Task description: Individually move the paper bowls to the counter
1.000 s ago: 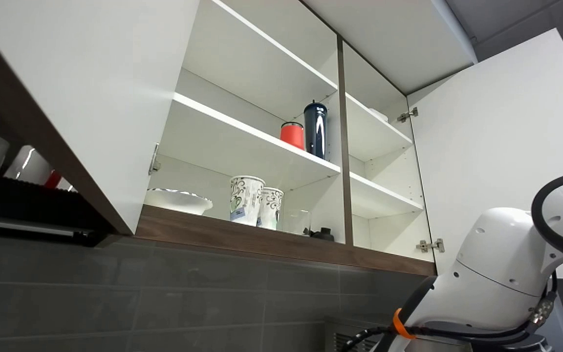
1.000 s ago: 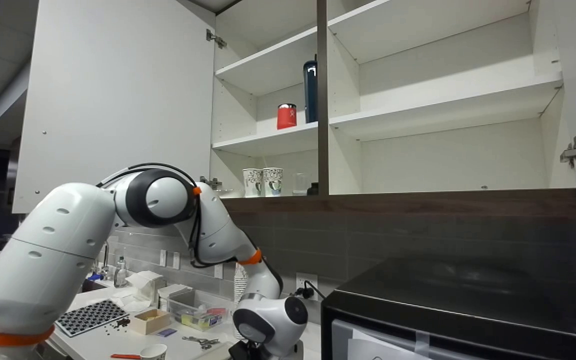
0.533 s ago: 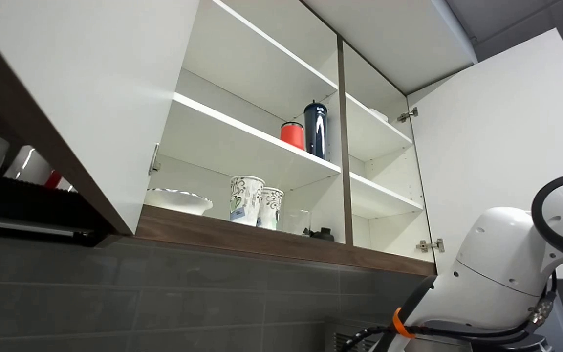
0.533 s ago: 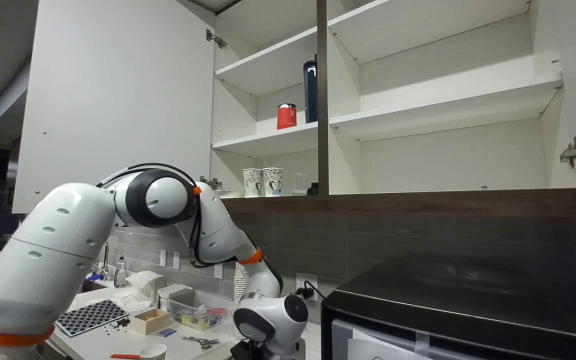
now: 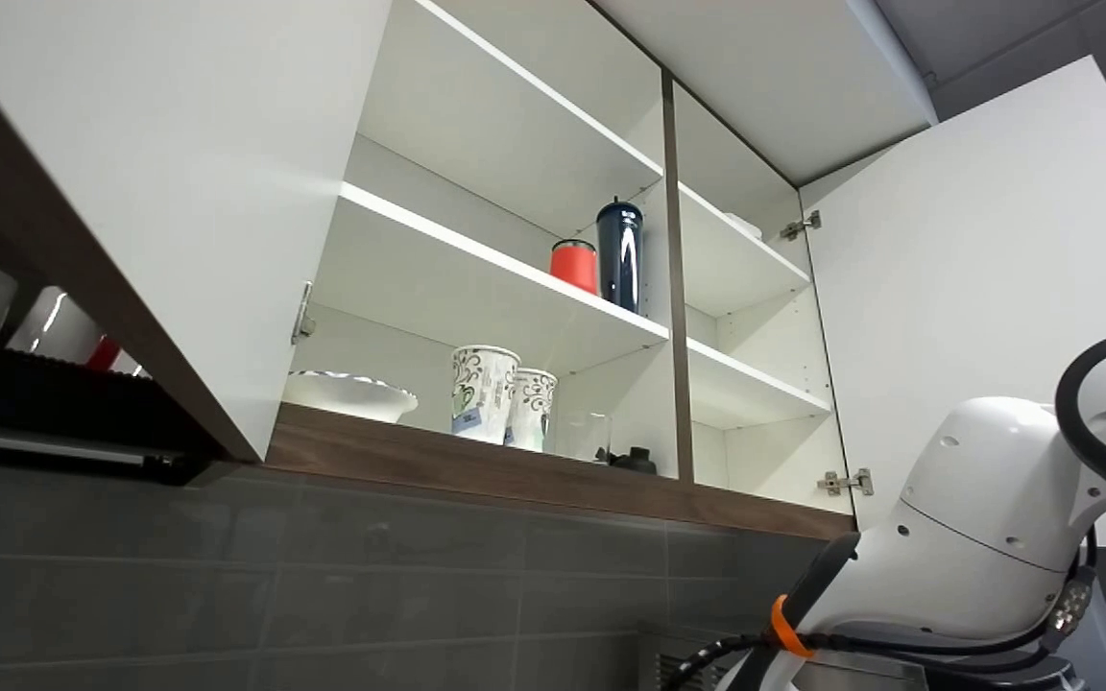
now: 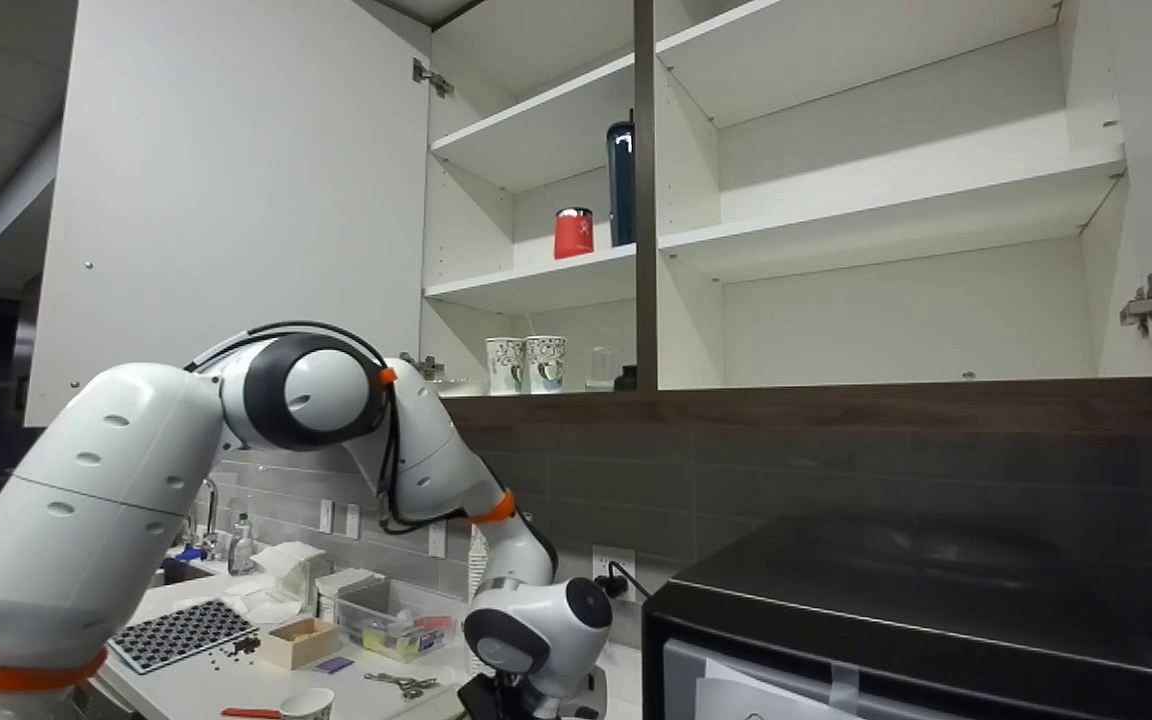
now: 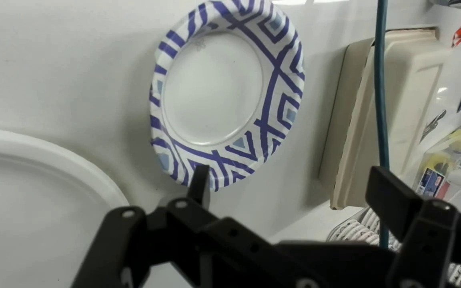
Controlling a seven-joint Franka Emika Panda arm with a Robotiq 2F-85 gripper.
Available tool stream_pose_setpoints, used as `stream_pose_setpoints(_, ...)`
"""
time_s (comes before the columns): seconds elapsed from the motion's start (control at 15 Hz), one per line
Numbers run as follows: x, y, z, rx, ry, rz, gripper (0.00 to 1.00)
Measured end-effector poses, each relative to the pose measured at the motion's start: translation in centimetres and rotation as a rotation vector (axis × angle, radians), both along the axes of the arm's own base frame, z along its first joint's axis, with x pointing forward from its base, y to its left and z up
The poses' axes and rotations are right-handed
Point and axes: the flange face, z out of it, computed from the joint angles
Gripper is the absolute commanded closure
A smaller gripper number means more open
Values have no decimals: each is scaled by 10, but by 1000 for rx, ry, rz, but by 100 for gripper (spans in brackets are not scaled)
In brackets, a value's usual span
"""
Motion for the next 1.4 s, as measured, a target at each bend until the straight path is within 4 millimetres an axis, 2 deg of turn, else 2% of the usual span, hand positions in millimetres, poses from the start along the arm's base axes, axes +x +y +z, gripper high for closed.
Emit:
stream_pose_setpoints(0.47,-13,22,30,-40,50,22,0)
stream_pose_setpoints(0.93,-33,59,90,-51,96,-55,0)
stream_pose_setpoints(1.07,-37,61,94,-50,94,-58,0)
stream_pose_setpoints(1.4,-40,60,91,-50,102,-59,0)
